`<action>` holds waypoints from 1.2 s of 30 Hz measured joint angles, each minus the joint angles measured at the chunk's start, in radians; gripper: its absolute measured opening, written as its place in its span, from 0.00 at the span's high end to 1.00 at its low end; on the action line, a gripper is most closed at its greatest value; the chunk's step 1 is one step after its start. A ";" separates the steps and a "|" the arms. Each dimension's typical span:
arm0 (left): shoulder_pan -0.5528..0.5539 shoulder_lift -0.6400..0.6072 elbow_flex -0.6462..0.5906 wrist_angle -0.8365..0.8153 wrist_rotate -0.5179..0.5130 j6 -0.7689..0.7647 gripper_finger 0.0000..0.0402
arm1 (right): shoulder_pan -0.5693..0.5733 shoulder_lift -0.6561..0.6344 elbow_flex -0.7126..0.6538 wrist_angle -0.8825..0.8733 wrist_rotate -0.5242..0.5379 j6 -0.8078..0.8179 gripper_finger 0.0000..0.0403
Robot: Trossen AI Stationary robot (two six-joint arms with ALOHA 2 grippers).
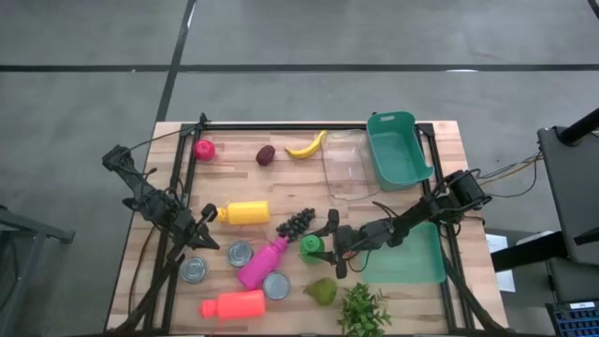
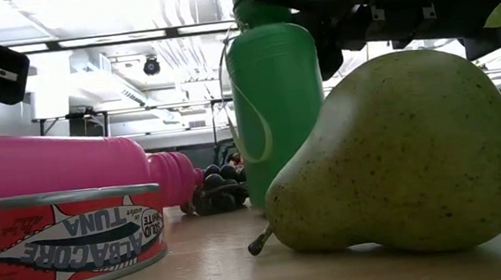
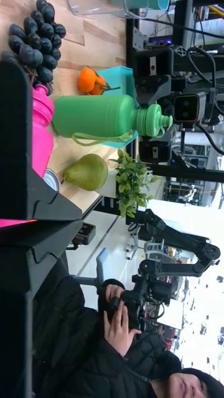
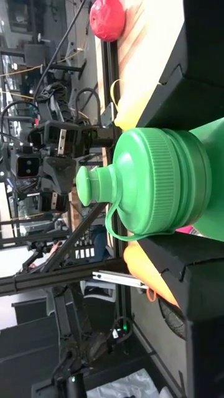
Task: Pick & Place Food Item
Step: Put the green water bottle into the green bin
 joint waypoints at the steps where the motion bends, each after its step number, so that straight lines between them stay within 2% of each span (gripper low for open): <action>1: 0.000 0.000 0.000 0.000 0.000 0.000 1.00 | 0.000 0.000 0.000 0.000 0.000 0.000 0.44; 5: 0.000 0.000 0.000 0.000 0.000 0.000 1.00 | 0.000 0.000 0.000 0.012 -0.005 -0.007 0.38; 9: 0.000 0.000 0.000 0.000 0.000 0.000 1.00 | 0.000 0.000 -0.006 0.014 -0.005 -0.010 0.37; 20: 0.000 0.000 0.000 0.000 0.000 0.000 1.00 | 0.000 0.000 -0.032 0.030 -0.005 -0.008 0.44; 29: 0.000 0.000 0.000 0.000 0.000 0.000 1.00 | 0.000 0.000 -0.034 0.027 -0.024 -0.007 0.33; 36: 0.000 0.000 0.000 0.000 0.000 0.000 1.00 | 0.000 0.000 -0.035 0.024 -0.034 -0.008 0.32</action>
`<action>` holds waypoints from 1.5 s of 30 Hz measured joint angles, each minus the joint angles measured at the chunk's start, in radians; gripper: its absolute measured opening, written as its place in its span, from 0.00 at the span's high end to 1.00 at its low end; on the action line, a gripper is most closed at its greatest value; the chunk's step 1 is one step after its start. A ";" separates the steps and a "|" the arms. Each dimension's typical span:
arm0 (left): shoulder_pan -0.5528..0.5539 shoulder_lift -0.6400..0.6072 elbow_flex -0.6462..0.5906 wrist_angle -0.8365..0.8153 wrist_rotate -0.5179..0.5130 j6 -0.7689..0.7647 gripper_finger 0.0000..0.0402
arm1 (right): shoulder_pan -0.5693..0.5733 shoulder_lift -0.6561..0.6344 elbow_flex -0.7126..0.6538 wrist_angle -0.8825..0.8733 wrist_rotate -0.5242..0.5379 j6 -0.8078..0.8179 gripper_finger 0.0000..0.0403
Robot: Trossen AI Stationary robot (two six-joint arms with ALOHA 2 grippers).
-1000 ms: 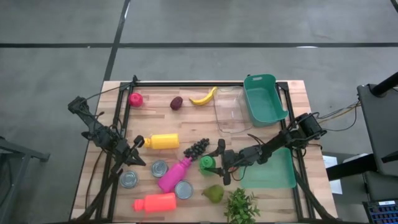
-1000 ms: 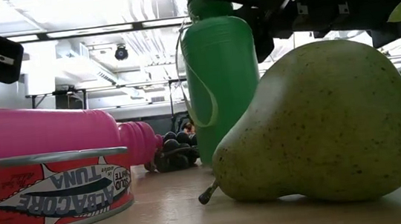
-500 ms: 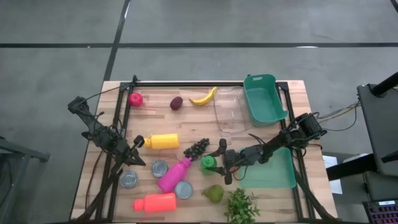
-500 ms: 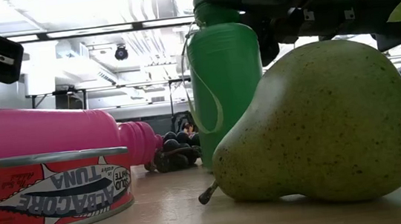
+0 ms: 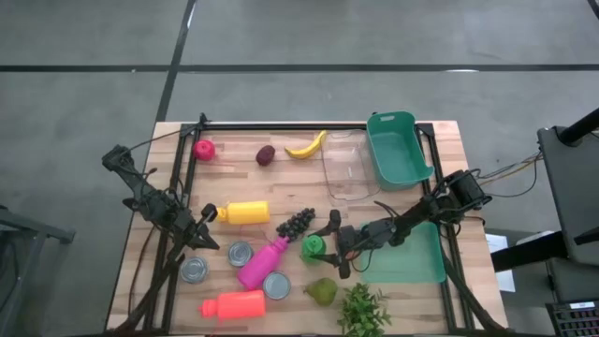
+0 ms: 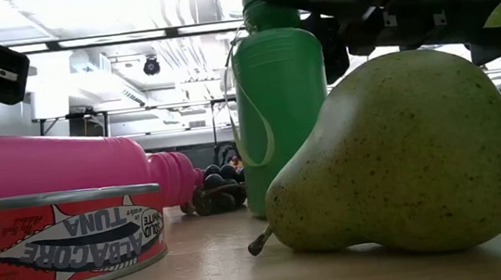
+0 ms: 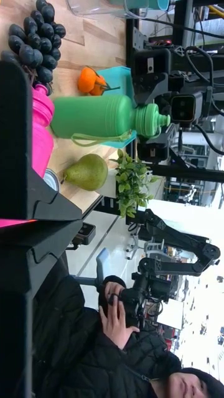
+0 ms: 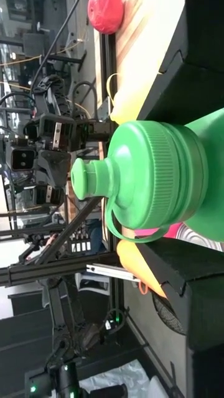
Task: Pick & Place Food Item
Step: Put the green water bottle into the green bin
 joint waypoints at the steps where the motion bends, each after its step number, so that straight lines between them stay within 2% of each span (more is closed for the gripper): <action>1: 0.000 0.000 0.000 0.000 0.000 0.000 1.00 | 0.000 0.000 0.000 -0.003 0.000 0.000 0.32; 34: 0.000 0.000 0.000 0.000 0.000 0.000 1.00 | 0.003 -0.012 0.004 -0.005 0.029 0.046 0.31; 37: 0.000 0.000 0.000 0.000 0.000 0.000 1.00 | 0.006 -0.014 0.004 -0.005 0.041 0.044 0.28; 45: 0.000 0.000 0.000 0.000 0.000 0.000 1.00 | 0.021 -0.046 0.004 -0.006 0.040 0.040 0.10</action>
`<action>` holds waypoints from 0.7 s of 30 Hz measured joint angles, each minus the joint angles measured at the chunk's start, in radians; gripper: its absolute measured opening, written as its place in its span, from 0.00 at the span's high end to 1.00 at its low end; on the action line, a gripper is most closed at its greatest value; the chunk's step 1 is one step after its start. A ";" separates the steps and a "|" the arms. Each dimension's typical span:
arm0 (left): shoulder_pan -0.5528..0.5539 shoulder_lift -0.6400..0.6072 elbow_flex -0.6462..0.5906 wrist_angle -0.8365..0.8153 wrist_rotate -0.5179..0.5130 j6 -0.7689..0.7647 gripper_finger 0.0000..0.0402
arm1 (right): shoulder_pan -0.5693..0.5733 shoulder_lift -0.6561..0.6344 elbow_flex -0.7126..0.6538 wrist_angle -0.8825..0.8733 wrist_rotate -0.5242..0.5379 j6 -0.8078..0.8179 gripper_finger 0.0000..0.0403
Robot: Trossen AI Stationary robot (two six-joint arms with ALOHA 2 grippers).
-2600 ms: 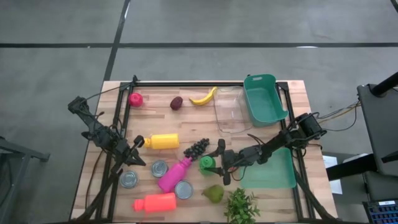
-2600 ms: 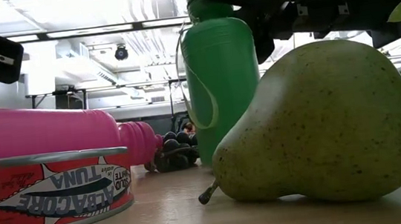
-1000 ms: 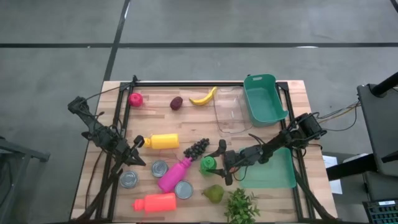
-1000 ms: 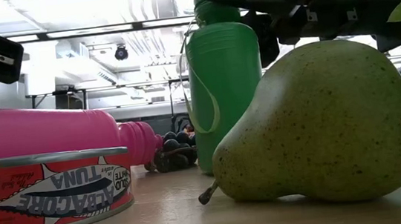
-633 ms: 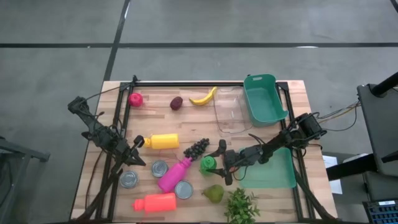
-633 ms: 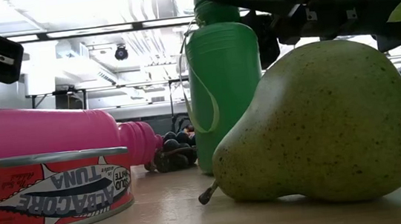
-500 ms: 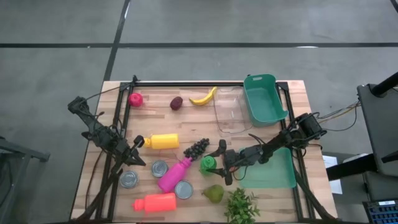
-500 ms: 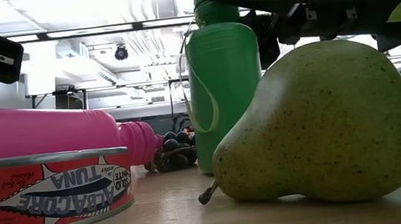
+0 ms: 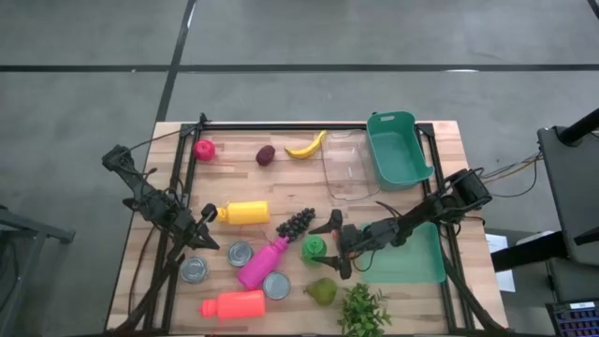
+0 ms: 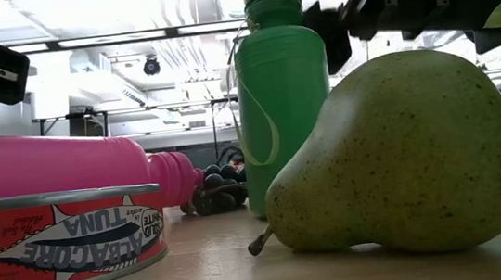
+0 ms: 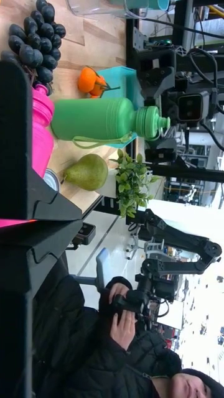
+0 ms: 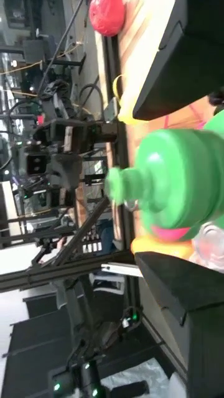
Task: Pick & Place Food Item
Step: Put the green water bottle into the green bin
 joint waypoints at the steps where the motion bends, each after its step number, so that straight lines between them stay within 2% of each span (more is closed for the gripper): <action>1: 0.000 0.000 0.000 0.000 0.000 0.000 1.00 | 0.002 -0.011 0.000 -0.001 0.000 -0.004 0.09; 5: 0.000 0.000 0.000 0.000 0.000 0.000 1.00 | 0.008 -0.062 0.000 -0.028 0.001 -0.006 0.09; 10: 0.000 0.000 0.000 0.000 0.000 0.000 1.00 | 0.019 -0.199 0.011 -0.271 0.026 0.022 0.09; 15: 0.000 0.000 0.000 0.000 0.000 0.000 1.00 | 0.026 -0.355 0.118 -0.693 0.026 0.027 0.09; 21: 0.000 0.000 0.000 0.000 0.000 0.000 1.00 | 0.025 -0.426 0.396 -1.308 0.026 0.139 0.08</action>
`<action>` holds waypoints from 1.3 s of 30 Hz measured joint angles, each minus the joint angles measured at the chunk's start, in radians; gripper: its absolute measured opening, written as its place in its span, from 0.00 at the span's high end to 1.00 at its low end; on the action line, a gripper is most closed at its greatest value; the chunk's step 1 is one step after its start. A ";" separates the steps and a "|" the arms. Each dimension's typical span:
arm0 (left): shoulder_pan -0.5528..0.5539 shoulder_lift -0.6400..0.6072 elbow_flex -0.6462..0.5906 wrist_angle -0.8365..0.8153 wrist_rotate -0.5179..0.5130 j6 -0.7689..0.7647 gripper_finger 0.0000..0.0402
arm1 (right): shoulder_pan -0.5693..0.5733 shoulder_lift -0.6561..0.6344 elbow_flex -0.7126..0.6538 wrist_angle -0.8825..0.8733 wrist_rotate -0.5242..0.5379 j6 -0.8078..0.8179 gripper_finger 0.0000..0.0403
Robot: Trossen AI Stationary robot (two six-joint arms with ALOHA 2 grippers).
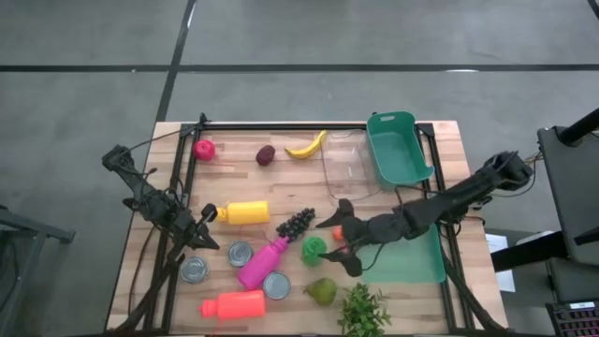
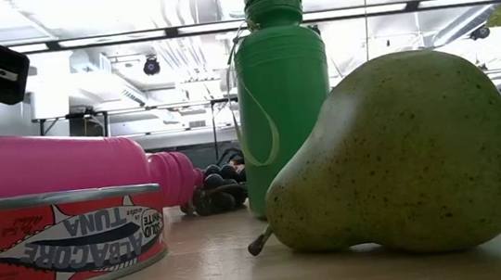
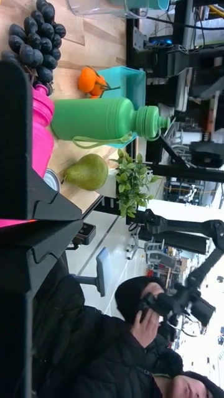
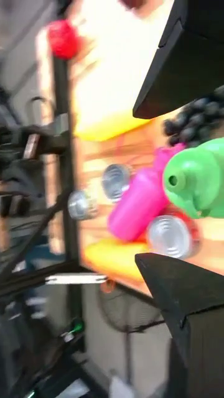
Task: Pick & Place Food Item
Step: Put the green water bottle into the green bin
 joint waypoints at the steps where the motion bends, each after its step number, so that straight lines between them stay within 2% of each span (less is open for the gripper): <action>1: 0.000 0.000 0.000 0.000 0.000 0.000 1.00 | 0.000 0.006 0.055 -0.091 -0.001 0.027 0.08; 7: 0.000 0.000 0.000 0.000 0.000 0.000 1.00 | 0.000 0.095 0.347 -0.472 -0.002 0.065 0.08; 19: 0.000 0.000 0.000 0.000 0.000 0.000 1.00 | 0.000 0.422 0.825 -0.940 -0.027 0.061 0.08; 25: 0.000 0.000 0.000 0.000 0.000 0.000 1.00 | -0.003 0.536 1.022 -1.143 -0.053 0.128 0.08; 32: 0.000 0.000 0.000 0.000 0.000 0.000 1.00 | -0.023 0.614 1.144 -1.293 -0.122 0.126 0.08; 39: 0.000 0.000 0.000 0.000 0.000 0.000 1.00 | -0.060 0.616 1.113 -1.281 -0.184 0.125 0.08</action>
